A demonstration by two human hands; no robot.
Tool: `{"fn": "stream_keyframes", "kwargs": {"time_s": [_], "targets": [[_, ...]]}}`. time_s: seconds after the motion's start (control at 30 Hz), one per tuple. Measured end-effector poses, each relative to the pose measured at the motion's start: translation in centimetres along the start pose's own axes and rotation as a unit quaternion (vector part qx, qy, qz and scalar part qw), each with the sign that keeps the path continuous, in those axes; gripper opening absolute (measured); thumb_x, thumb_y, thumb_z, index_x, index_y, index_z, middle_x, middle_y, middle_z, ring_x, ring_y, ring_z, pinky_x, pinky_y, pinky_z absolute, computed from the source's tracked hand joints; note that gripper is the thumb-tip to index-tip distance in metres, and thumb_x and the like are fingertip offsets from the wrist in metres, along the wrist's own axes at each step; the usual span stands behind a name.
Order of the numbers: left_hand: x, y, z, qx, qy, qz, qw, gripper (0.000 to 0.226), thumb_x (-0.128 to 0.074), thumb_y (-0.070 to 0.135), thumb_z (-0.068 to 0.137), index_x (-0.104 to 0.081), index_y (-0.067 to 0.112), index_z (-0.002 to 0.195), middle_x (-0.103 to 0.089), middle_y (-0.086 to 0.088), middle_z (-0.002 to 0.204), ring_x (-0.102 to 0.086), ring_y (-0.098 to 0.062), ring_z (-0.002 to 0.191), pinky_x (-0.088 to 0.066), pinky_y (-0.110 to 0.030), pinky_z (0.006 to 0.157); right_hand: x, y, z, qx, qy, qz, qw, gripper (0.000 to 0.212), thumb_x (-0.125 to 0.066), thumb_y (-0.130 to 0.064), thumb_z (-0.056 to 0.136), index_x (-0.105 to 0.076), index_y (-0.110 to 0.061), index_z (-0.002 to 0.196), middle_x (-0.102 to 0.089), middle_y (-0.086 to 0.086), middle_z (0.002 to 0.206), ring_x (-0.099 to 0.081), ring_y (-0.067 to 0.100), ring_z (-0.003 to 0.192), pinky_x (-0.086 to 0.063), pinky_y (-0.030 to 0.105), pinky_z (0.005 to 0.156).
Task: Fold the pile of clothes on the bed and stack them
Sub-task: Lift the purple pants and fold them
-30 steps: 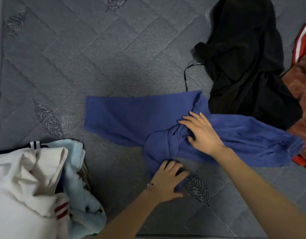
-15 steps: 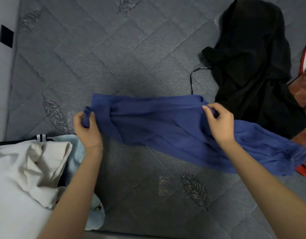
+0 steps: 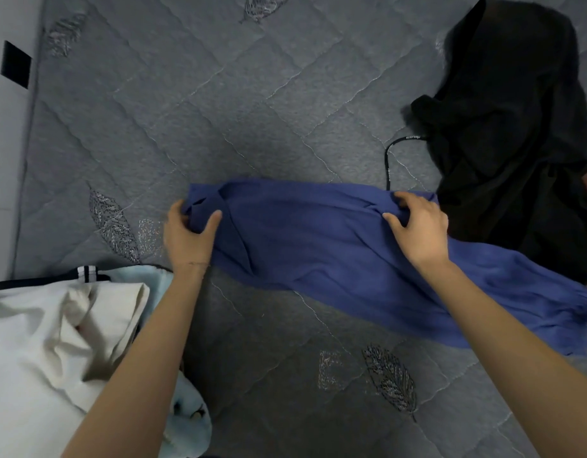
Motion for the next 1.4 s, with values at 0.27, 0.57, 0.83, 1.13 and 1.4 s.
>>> {"fn": "stream_keyframes", "kwargs": {"time_s": [0.27,0.57,0.83,1.13,1.4], "targets": [[2.4,0.5,0.8,-0.06,0.06,-0.064,0.994,0.028,-0.046,-0.013,0.082,-0.053,0.006,0.102,-0.05,0.005,0.081,-0.049,0.005,0.065,-0.04,-0.011,0.067,2.4,1.5,0.5,-0.095,0.082,0.187,0.974,0.028,-0.056,-0.024,0.094,-0.06,0.001,0.082,-0.06,0.02,0.075,-0.055,0.035,0.076,-0.041,0.037,0.07],[3.1,-2.2,0.7,0.022,0.095,-0.089,0.991,0.017,-0.044,-0.004,0.087,-0.06,0.0,0.083,-0.056,-0.01,0.083,-0.05,-0.019,0.083,-0.042,-0.033,0.078,0.8,-3.4,-0.6,0.076,0.093,0.065,0.991,0.04,-0.066,-0.022,0.082,-0.061,-0.013,0.121,-0.052,0.014,0.121,-0.043,0.031,0.117,-0.029,0.037,0.101],[1.6,-3.5,-1.0,0.107,0.075,0.025,0.991,0.047,-0.075,0.028,0.079,-0.044,0.001,0.102,-0.054,-0.026,0.111,-0.055,-0.034,0.103,-0.04,-0.04,0.09,-6.4,-10.1,-7.4,0.244,-0.027,0.006,0.969,0.043,-0.059,-0.056,0.074,-0.069,-0.017,0.091,-0.058,0.001,0.095,-0.041,0.017,0.092,-0.025,0.028,0.079],[4.1,-3.3,-1.8,0.09,0.139,-0.117,0.979,0.042,-0.062,0.012,0.089,-0.034,0.019,0.059,-0.034,0.002,0.061,-0.031,-0.009,0.062,-0.03,-0.019,0.053,-9.5,-10.0,-12.0,0.223,-0.125,0.081,0.963,0.016,-0.07,-0.009,0.081,-0.056,-0.015,0.075,-0.051,-0.007,0.071,-0.044,0.011,0.064,-0.04,0.026,0.065],[4.6,-3.5,-2.6,0.07,0.12,0.018,0.99,0.039,-0.047,-0.005,0.084,-0.057,0.0,0.121,-0.05,-0.028,0.121,-0.052,-0.036,0.106,-0.038,-0.037,0.097,-10.1,-8.9,-13.4,0.25,-0.209,0.047,0.944,0.009,-0.066,-0.009,0.082,-0.059,-0.013,0.078,-0.057,-0.002,0.074,-0.051,0.016,0.069,-0.043,0.03,0.062]]}}
Point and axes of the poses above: each hand's wrist, its own z-axis towards the middle knuckle, its own x-axis out of the back of the hand, y = z × x, the point moved 9 cm from there along z, towards the middle knuckle
